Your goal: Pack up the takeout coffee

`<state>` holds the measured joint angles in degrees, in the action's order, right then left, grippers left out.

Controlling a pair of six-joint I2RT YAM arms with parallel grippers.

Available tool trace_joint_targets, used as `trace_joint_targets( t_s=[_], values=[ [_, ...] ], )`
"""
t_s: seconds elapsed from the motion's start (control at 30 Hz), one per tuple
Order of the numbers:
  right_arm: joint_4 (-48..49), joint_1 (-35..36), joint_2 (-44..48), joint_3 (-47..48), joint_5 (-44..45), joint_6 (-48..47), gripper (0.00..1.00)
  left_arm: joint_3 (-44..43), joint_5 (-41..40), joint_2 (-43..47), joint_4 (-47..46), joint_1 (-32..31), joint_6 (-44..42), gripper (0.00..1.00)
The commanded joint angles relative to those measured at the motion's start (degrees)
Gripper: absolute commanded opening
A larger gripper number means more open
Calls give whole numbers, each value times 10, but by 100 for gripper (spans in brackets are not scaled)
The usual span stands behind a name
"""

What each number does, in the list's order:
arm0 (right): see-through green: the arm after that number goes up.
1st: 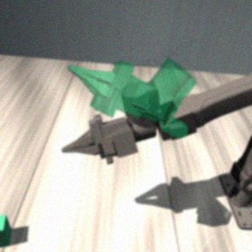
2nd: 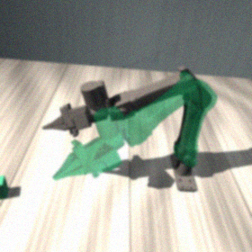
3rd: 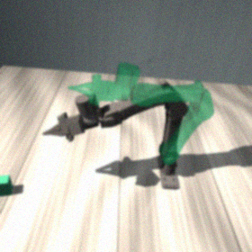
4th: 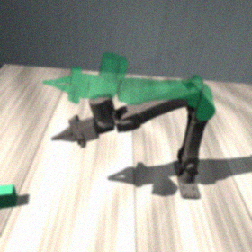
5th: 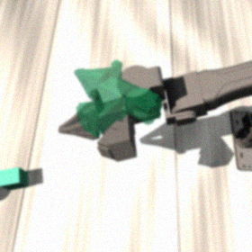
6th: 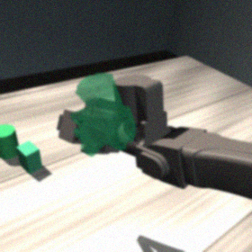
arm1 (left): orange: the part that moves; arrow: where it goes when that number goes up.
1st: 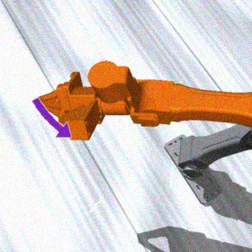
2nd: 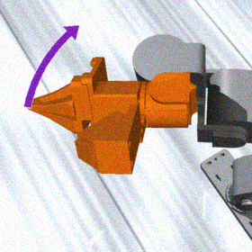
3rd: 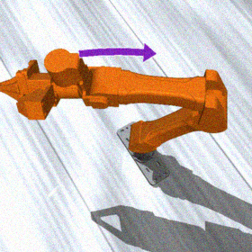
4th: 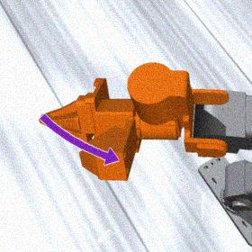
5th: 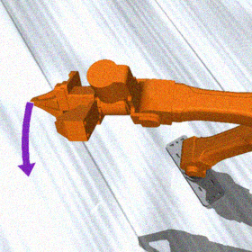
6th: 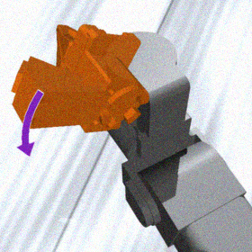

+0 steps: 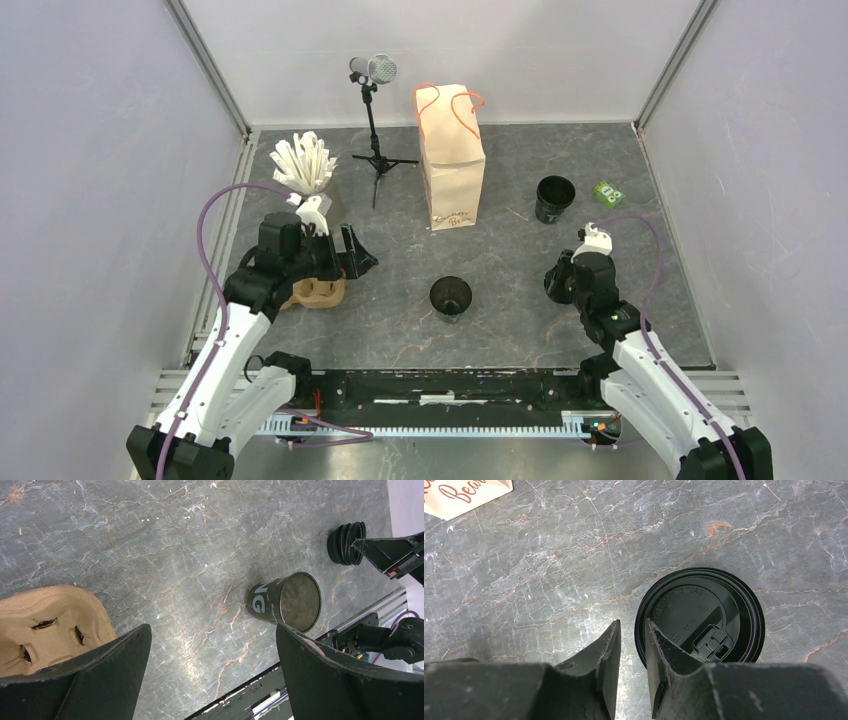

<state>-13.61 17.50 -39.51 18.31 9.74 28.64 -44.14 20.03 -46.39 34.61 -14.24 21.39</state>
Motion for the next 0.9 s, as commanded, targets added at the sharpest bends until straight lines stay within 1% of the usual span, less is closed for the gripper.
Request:
trace_joint_targets(
  t_s=[0.0, 0.47, 0.7, 0.87],
  values=[
    [31, -2, -7, 0, 17, 3, 30, 0, 13, 2, -3, 0, -13, 100],
    [46, -3, -8, -16, 27, 12, 26, 0, 13, 3, -3, 0, -13, 100],
    [51, -4, -6, -22, 26, 13, 21, 0, 12, 2, -3, 0, -13, 100],
    [55, -5, 2, -25, 24, 13, 15, 0, 12, 2, -3, 0, -13, 100]
  ],
)
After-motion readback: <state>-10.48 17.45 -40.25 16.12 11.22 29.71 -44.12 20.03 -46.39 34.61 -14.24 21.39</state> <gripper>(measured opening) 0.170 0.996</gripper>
